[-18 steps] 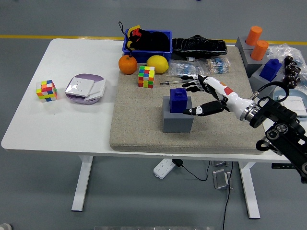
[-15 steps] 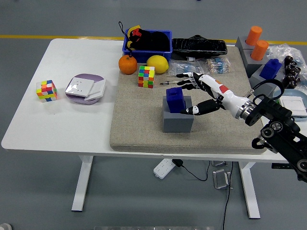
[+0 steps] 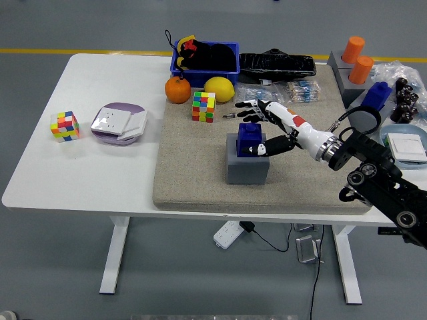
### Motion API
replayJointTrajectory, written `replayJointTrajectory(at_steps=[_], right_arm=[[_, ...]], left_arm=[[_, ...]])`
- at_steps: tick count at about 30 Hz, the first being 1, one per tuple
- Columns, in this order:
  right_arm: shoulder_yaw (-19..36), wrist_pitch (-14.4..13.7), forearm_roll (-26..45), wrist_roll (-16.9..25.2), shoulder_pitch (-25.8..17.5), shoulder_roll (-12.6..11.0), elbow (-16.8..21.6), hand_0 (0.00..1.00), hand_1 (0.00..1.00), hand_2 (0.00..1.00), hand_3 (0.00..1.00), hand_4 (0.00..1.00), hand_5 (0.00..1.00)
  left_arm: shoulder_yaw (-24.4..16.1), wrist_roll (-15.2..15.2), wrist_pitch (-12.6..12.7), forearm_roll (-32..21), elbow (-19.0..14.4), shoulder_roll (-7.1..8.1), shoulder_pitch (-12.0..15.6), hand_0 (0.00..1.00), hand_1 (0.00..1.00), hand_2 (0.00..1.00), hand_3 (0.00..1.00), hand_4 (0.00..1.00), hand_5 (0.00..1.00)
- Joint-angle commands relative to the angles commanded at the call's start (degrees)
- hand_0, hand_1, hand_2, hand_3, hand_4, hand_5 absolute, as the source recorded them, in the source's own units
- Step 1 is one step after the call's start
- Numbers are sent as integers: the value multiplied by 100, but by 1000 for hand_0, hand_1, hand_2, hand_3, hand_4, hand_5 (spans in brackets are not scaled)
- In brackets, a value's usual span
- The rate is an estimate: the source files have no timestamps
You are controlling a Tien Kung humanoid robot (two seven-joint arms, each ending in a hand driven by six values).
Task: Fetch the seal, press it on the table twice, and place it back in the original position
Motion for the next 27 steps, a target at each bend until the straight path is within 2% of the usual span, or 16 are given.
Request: replayJointTrajectory(at_steps=[5,6,11,12,27], right_arm=[[-77,-11,20,13,65,-12,-132,809,750,760,812,920,2],[-84,-13,26,15,64,-11,-154,749,685,698,758,892,2],[-143,-10,153,24,19,0,-210,749,685,698,758,892,2],[-162,-23,188,34,6,8,-209,719,651,672,734,873,2],[-244,-263,406,142,-25,94,-187,680,629,671,726,854,2]], left_arm=[[32,0,2,-11,1,0,-5,793,744,737,761,621,439],[26,0,1,-6,-2,-1,-8,793,743,737,761,621,440],[5,-2,0,15,-6,-13,-3,793,743,737,761,621,440],[9,-2,0,9,-4,-17,2,793,744,737,761,621,440],[-11,-4,-1,24,3,-46,2,793,743,736,760,622,440]])
